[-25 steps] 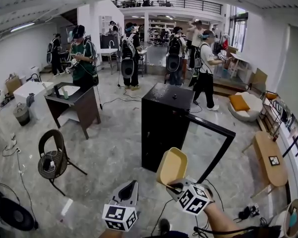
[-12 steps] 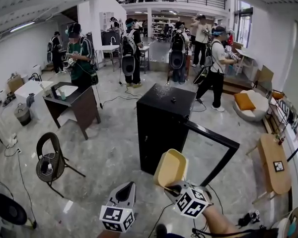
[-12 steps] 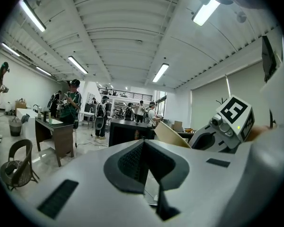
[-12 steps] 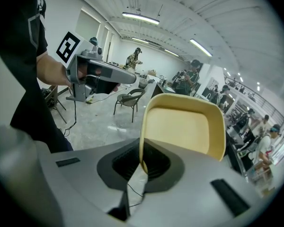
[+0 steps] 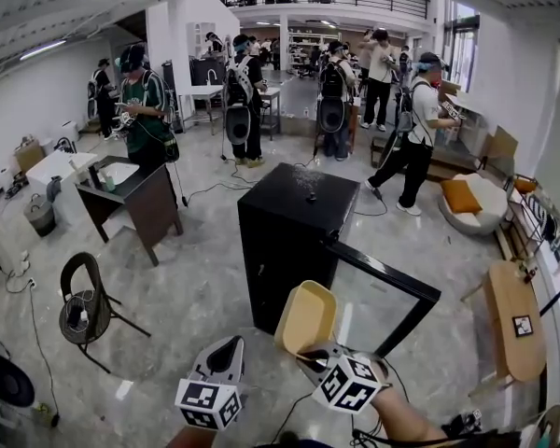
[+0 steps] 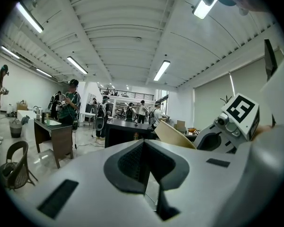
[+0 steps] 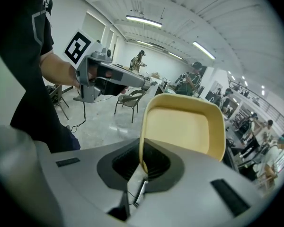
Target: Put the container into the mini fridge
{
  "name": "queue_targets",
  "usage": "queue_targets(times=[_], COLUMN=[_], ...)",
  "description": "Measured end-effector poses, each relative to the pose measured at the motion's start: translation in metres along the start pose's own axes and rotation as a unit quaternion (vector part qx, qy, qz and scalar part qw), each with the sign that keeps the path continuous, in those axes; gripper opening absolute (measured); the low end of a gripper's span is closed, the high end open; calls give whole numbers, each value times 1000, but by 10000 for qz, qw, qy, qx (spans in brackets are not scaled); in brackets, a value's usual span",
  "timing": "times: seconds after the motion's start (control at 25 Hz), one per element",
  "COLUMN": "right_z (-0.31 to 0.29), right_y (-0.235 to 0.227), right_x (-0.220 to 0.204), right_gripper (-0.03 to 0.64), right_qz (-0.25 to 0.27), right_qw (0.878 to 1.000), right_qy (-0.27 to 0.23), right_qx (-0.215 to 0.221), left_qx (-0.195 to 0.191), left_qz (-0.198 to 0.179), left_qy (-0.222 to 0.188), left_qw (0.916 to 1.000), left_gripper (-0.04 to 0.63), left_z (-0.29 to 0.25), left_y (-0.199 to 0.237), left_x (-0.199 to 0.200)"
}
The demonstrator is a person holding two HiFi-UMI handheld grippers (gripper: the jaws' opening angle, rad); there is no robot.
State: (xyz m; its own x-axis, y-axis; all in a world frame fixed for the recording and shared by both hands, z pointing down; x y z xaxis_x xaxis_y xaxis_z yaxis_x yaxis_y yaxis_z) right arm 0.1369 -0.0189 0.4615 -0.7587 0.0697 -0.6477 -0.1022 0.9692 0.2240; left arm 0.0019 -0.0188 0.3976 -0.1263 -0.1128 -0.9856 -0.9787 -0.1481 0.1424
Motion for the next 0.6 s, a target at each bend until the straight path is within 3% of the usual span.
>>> queue_targets(times=[0.36,0.6], right_z=[-6,-22], right_y=[-14,-34], right_x=[-11,-7], right_gripper=[20,18], right_qz=[26,-9], right_qw=[9996,9998], right_qy=[-172,-100], right_qx=[204,167], left_qx=[307,358], left_qz=[-105,81], left_qy=[11,-12], left_qw=[9995,9993], left_gripper=[6,7], left_z=[-13,-31], left_y=[3,20], left_x=[5,-2])
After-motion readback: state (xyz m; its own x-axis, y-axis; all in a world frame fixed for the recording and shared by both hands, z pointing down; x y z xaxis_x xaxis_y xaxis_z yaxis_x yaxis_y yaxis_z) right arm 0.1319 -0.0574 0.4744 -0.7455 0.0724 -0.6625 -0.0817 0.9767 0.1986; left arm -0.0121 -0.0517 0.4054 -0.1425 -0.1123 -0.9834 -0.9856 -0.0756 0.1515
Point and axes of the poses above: the fingertips, and each gripper's own axes: z backward along the fingers, y to its left, x out of its top, the point moved 2 cm from there along z, backward along the fingers, and after that the axes turned 8 degrees about x, right-handed, at the moved point
